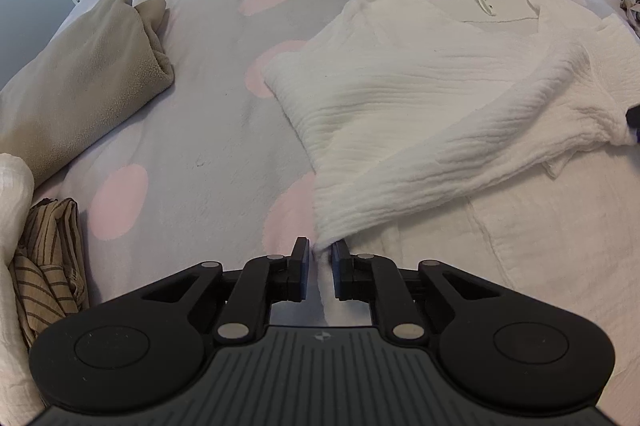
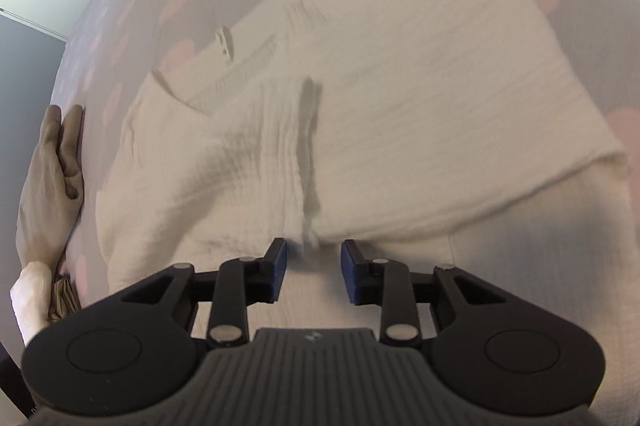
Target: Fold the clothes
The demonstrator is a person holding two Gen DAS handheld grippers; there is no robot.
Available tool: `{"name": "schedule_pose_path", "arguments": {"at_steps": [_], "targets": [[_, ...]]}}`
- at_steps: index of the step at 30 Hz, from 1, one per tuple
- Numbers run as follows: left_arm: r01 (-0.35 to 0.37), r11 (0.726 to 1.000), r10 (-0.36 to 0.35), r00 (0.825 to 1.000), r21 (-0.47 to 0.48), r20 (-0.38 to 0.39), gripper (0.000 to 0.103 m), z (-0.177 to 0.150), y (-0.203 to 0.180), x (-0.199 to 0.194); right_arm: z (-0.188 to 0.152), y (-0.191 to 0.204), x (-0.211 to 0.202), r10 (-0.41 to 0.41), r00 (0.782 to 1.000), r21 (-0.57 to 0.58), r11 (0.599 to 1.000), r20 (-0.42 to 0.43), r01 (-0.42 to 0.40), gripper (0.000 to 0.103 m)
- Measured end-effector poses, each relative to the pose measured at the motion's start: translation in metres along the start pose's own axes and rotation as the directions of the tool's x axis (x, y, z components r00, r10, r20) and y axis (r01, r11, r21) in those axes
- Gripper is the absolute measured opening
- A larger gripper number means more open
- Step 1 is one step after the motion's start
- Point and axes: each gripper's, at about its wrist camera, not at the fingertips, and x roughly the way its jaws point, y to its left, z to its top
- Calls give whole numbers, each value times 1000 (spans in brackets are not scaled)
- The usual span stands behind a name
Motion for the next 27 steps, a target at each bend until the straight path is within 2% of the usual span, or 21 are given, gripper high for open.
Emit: {"name": "schedule_pose_path", "arguments": {"at_steps": [2,3,4,8,10,13,16,21,24,27], "targets": [[-3,1000,3,1000,3,-1,10,0,-1,0,-1,-1,2,12,1000,5,1000,-9,-12,27],[-4,1000,4,1000,5,-3,10,0,-2,0,-1,-1,2,25,1000,9,1000,-13,-25,8],[-3,1000,3,1000,5,-3,10,1,-2,0,0,0,-1,40,999,12,999,-15,-40,3],[7,1000,-7,1000,-3,0,6,2,-1,-3,1,8,-29,64,995,-37,997,71,-62,2],[10,1000,-10,1000,1,7,4,2,-3,-6,2,9,-41,34,992,-72,997,123,-26,2],[20,1000,-20,1000,22,-4,3,3,-6,-12,2,3,-43,-42,992,-78,996,118,51,1],[20,998,-19,1000,53,-22,3,1,-11,-12,2,-10,-28,-117,990,-67,990,82,123,1],[-8,994,14,999,113,-51,6,-3,-20,-3,-3,-21,-14,-143,987,-83,985,75,149,1],[-2,994,11,997,107,-79,7,-3,-15,-3,-3,-21,-14,-203,975,-100,972,96,212,1],[-1,996,11,994,84,-112,10,-5,-6,-4,-3,-25,-18,-210,972,-95,971,101,220,2]]}}
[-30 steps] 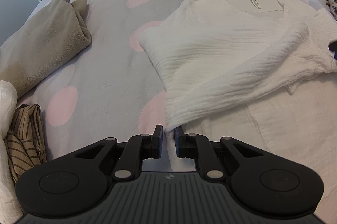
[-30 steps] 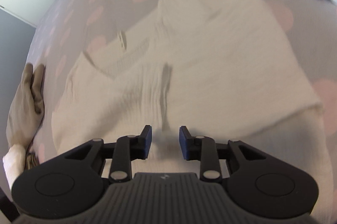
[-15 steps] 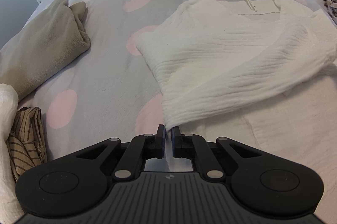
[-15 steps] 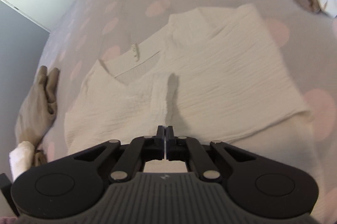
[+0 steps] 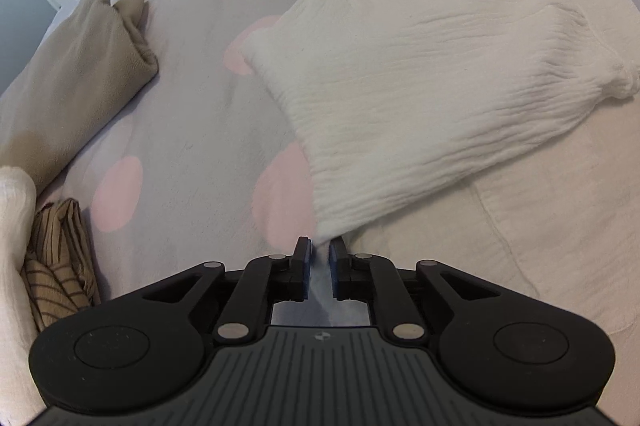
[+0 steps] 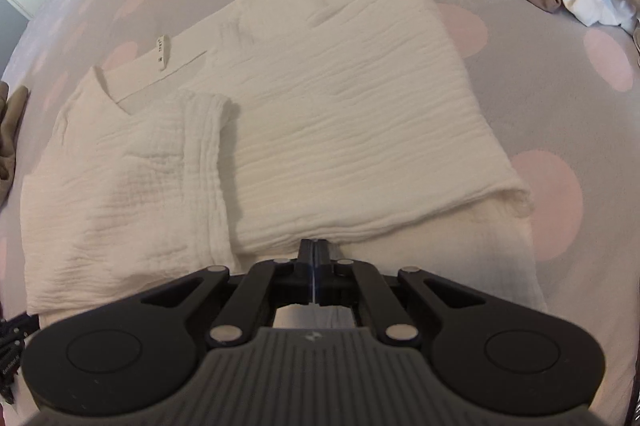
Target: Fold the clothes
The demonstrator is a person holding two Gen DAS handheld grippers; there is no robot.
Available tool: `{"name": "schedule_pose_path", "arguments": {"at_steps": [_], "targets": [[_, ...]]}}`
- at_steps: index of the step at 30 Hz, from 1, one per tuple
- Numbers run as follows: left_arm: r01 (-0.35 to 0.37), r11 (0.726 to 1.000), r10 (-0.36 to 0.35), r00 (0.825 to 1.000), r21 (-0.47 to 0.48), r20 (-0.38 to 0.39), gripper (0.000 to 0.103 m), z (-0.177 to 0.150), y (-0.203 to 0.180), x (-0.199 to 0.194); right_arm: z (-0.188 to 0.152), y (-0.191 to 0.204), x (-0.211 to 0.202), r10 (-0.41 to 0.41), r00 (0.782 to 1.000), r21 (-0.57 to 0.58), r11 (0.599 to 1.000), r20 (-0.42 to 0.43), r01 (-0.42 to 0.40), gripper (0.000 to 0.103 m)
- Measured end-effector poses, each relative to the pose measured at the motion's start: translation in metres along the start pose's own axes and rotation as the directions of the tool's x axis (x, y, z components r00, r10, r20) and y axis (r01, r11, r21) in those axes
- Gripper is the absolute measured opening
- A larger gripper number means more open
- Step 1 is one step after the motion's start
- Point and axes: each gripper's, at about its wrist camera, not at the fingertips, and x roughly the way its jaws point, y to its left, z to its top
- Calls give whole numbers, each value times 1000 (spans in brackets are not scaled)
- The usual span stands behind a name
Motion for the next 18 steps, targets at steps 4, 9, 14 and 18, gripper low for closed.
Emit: {"name": "schedule_pose_path", "arguments": {"at_steps": [4,9,14,18], "targets": [[-19,1000,19,1000,-11,-21,15,-8,7,-4,-7,-1,-11,8,1000,-34,999,1,-8,6],[-20,999,19,1000,-35,-22,15,-22,10,-14,-26,-3,-25,22,1000,-139,990,-7,-22,26],[58,990,-62,998,-129,-23,21,-42,16,-19,-65,-10,-35,-24,1000,-284,959,-12,20,33],[39,994,-42,999,-100,-34,23,-60,11,-23,-100,-22,-45,-65,998,-382,921,21,68,37]]}}
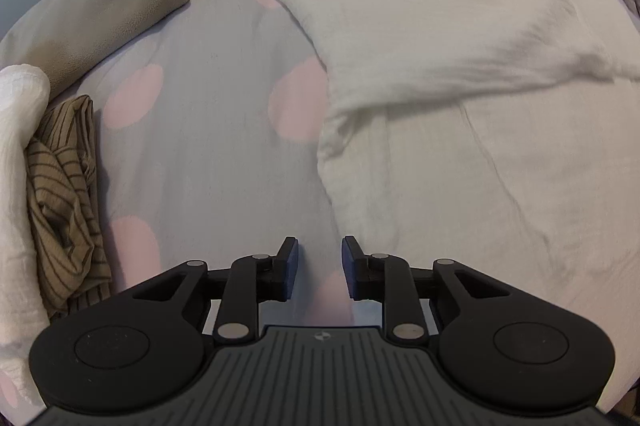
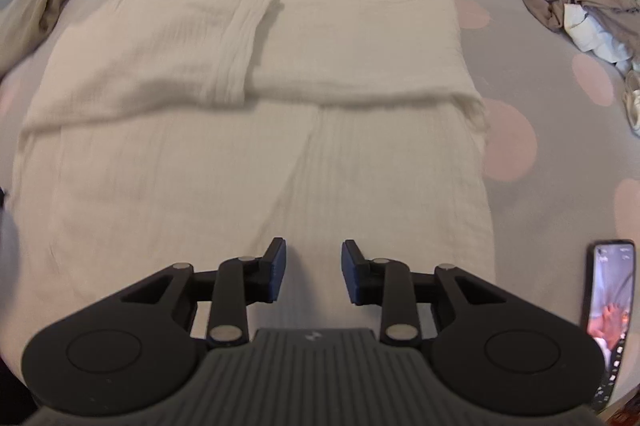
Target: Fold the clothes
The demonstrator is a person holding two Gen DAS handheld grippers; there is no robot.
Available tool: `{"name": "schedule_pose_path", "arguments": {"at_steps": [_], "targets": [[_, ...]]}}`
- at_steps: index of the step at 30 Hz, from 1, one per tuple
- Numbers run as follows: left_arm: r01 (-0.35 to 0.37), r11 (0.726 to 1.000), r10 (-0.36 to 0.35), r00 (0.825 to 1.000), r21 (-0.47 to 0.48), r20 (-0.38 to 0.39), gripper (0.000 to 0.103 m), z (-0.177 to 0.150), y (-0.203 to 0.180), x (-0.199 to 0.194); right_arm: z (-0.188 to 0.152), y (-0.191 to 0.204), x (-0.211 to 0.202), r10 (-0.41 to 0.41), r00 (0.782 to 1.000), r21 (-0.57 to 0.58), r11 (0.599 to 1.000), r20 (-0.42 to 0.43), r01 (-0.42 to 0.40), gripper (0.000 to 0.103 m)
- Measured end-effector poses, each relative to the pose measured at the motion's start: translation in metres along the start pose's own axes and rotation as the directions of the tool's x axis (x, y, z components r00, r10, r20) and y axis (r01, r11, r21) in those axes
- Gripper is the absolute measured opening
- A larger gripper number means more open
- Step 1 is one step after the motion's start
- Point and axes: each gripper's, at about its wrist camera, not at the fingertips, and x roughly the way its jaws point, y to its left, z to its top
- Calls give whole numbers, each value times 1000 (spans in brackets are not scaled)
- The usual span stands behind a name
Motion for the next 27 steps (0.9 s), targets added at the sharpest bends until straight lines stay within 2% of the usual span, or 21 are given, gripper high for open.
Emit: {"name": "schedule_pose_path", "arguments": {"at_steps": [5,10,12,15,20,24,27], "targets": [[26,1000,-26,1000,-9,-12,23,-23,-2,-8,-39,-12,-8,-27,999,-76,997,37,30,37],[-9,1000,8,998,13,63,23,-36,-11,-24,-56,-15,-24,-42,983,-117,991,181,64,38],[-17,1000,15,995,14,94,23,-39,-13,-31,-56,-13,-30,-18,978,-135,990,207,46,38],[-21,1000,20,994,9,104,23,-42,-15,-38,-53,-14,-33,8,987,-156,988,161,17,38],[22,1000,-22,999,-12,29,23,-51,-9,-36,-52,-40,-35,19,998,-111,994,60,-13,39],[54,998,-55,998,-45,-30,23,-60,-2,-33,-53,-65,-31,-6,1000,-17,1000,-17,6,50],[78,996,-81,996,-45,-46,23,-66,-1,-33,-55,-76,-32,-35,999,29,999,-34,36,56]]}}
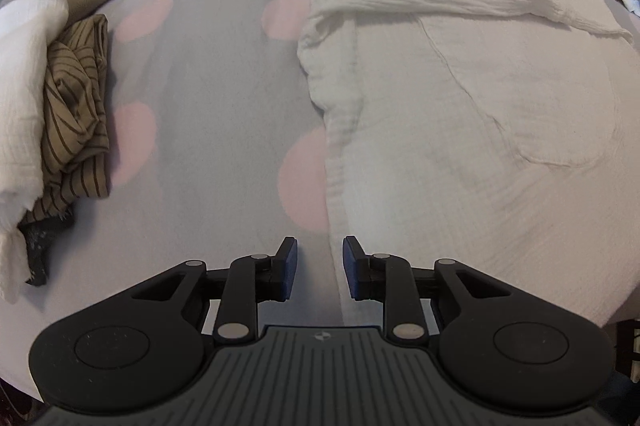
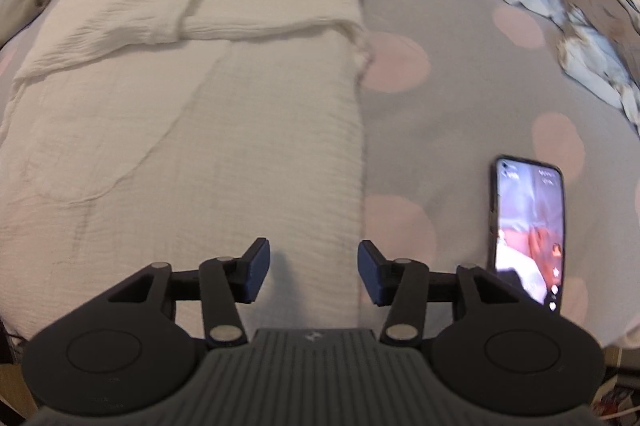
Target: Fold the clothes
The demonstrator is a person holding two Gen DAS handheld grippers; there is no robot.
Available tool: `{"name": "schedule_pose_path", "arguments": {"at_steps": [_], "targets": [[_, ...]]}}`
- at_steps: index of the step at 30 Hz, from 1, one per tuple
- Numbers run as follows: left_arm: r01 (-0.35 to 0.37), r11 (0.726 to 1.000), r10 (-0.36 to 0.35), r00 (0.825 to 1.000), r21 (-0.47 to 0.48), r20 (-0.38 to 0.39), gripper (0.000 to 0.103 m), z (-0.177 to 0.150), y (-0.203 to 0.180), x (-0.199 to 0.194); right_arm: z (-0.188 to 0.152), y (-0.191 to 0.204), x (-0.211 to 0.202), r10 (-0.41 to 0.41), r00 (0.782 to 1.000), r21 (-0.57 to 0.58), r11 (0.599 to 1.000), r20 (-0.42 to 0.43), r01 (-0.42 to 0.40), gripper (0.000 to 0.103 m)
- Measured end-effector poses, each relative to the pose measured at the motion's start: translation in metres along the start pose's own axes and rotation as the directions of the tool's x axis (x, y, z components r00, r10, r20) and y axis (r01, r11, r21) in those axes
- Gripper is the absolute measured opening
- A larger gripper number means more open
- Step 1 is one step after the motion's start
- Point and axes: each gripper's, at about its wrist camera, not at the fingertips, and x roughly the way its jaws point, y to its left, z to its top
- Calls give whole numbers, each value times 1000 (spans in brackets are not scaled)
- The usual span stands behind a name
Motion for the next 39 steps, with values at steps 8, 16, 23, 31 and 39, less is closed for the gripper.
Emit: {"name": "schedule_pose_path", "arguments": {"at_steps": [8,16,23,31,39], "targets": [[35,999,-32,996,40,-84,40,-10,-8,12,-11,0,14,-39,997,-23,999,-74,37,62],[10,998,-3,995,66,-97,47,-14,-13,17,-19,13,20,-51,994,-70,997,-92,45,57],[2,985,13,996,171,-87,18,-17,-35,17,-25,32,15,-53,997,-131,990,-64,44,20],[-47,968,58,998,245,-36,3,-24,-57,11,-30,53,11,-96,995,-188,978,-32,88,7],[-19,968,7,999,250,48,2,-21,-64,-11,-17,63,-9,-76,995,-311,946,72,95,5]]}}
